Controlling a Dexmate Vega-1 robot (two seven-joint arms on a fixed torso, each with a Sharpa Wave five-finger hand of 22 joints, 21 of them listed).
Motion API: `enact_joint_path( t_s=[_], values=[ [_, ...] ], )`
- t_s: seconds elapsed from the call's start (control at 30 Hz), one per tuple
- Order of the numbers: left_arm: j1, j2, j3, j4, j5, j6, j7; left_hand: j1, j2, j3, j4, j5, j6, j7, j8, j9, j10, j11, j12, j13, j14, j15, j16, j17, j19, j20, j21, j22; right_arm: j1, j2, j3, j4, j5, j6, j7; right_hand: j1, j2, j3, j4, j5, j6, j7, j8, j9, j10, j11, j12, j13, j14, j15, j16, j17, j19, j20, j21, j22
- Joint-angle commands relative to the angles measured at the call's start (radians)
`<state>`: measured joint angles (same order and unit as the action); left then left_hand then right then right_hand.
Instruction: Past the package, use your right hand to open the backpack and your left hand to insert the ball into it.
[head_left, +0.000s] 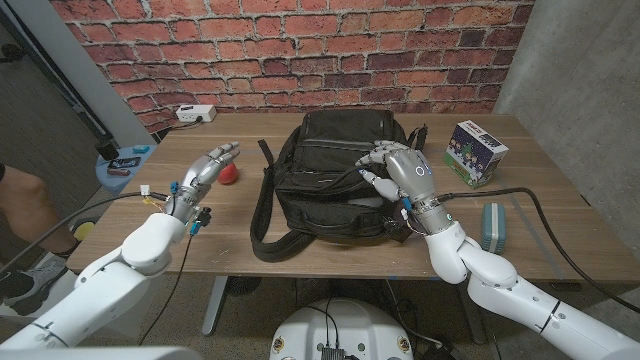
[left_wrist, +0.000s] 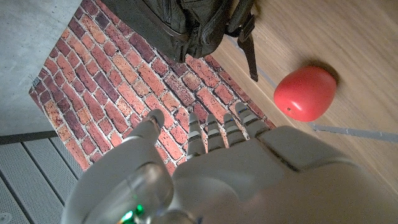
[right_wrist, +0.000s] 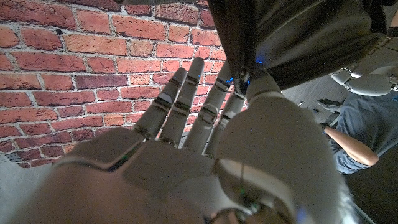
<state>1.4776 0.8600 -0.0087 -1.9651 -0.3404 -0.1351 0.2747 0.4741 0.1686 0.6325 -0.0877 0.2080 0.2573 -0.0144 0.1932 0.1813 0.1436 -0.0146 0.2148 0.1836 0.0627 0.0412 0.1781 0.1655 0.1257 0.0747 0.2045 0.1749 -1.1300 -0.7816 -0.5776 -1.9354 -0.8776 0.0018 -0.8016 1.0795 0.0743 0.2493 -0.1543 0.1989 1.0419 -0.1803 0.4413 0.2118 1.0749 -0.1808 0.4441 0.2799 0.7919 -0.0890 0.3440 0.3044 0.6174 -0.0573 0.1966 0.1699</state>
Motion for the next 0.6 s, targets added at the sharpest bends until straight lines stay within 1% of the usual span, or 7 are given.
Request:
enact_joint_path(
  t_s=[0.03,0.3,0.5,0.6],
  values=[
    [0.052,0.031,-0.082,-0.065,0.084,0.102,-0.003,0.012,0.001,0.000,-0.008,0.004,0.010,0.001,0.009,0.003,0.008,0.001,0.005,0.004,0.009,0.002,0.006,0.002,0.010,0.000,0.003,0.002,0.024,0.013,-0.004,0.017,0.015,0.023,0.007,0.011,0.005,-0.008,0.000,0.008,0.011,-0.002,0.005,0.004,0.008,-0.002,0.006,0.006,0.011,-0.150,0.001,0.006,-0.002,-0.099,0.002,0.004],
    [0.084,0.029,-0.129,-0.097,0.128,0.154,-0.023,0.015,0.001,-0.001,-0.014,0.005,0.013,0.003,0.007,0.004,0.009,0.001,0.004,0.004,0.010,0.003,0.005,0.002,0.012,-0.001,0.003,0.002,0.038,0.019,-0.007,0.020,0.013,0.027,0.016,0.015,0.007,-0.014,0.002,0.010,0.009,-0.001,0.005,0.005,0.006,-0.008,0.009,0.015,0.018,-0.149,0.003,0.012,-0.007,-0.103,0.001,0.005],
    [0.093,0.032,-0.146,-0.118,0.178,0.193,-0.036,0.016,0.001,-0.003,-0.017,0.005,0.015,0.003,0.006,0.004,0.009,-0.001,0.003,0.005,0.010,0.002,0.004,0.003,0.013,-0.001,0.002,0.002,0.061,0.027,-0.012,0.036,0.016,0.041,0.021,0.020,0.011,-0.018,0.003,0.012,0.008,-0.001,0.006,0.006,0.008,-0.007,0.014,0.023,0.026,-0.150,0.006,0.019,-0.009,-0.104,0.001,0.005],
    [0.096,0.031,-0.150,-0.124,0.210,0.202,-0.037,0.016,-0.002,-0.006,-0.022,0.005,0.026,-0.005,0.008,0.005,0.012,-0.006,0.003,0.005,0.010,-0.005,0.004,0.003,0.015,-0.007,0.002,0.003,0.074,0.031,-0.016,0.046,0.017,0.048,0.024,0.022,0.012,-0.019,0.003,0.013,0.009,0.000,0.006,0.007,0.010,-0.006,0.017,0.027,0.027,-0.150,0.005,0.020,-0.007,-0.104,0.002,0.005]
  ],
)
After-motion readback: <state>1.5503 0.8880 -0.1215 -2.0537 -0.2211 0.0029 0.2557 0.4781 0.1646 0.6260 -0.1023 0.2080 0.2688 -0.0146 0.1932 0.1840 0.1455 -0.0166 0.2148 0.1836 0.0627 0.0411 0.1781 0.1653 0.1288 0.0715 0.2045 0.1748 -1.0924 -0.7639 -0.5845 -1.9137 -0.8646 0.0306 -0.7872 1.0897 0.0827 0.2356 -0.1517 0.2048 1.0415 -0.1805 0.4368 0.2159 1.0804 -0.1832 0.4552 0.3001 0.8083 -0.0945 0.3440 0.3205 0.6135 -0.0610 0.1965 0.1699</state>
